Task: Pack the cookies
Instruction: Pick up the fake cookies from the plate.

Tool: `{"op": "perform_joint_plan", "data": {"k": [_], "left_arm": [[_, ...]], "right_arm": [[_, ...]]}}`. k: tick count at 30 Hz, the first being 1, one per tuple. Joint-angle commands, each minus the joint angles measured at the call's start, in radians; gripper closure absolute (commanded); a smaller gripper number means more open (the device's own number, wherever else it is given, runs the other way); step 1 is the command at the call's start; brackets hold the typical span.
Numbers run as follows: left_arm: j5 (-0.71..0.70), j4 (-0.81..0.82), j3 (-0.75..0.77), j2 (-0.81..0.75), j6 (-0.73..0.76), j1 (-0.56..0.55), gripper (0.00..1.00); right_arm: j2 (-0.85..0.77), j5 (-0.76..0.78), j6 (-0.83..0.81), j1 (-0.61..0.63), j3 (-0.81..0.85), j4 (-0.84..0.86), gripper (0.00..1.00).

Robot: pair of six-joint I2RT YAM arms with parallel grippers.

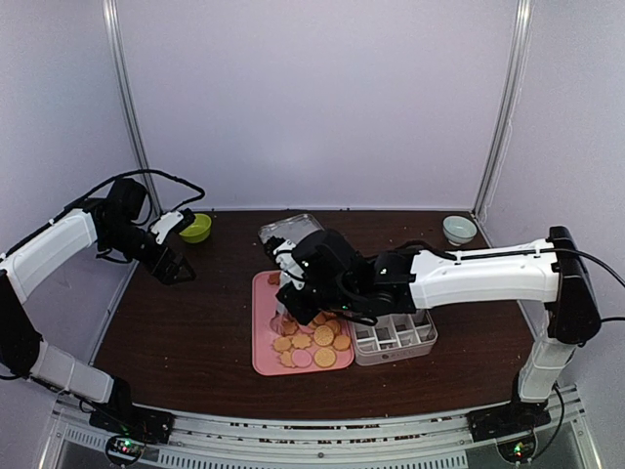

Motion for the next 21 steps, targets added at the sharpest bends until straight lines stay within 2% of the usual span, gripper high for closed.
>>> {"op": "perform_joint_plan", "data": {"k": [1,11,21], "left_arm": [[0.024,0.010,0.025,0.001,-0.010,0.010,0.04],[0.007,0.003,0.039,0.001,-0.008,0.009,0.05],[0.021,-0.001,0.042,0.008,-0.009,0.009,0.05]], "right_arm": [[-0.050,0.047,0.001,0.004,-0.002,-0.007,0.92],[-0.213,0.025,-0.013,-0.086,0.026,-0.017,0.94],[-0.413,0.033,0.015,-0.224,-0.200,0.003,0.94]]}}
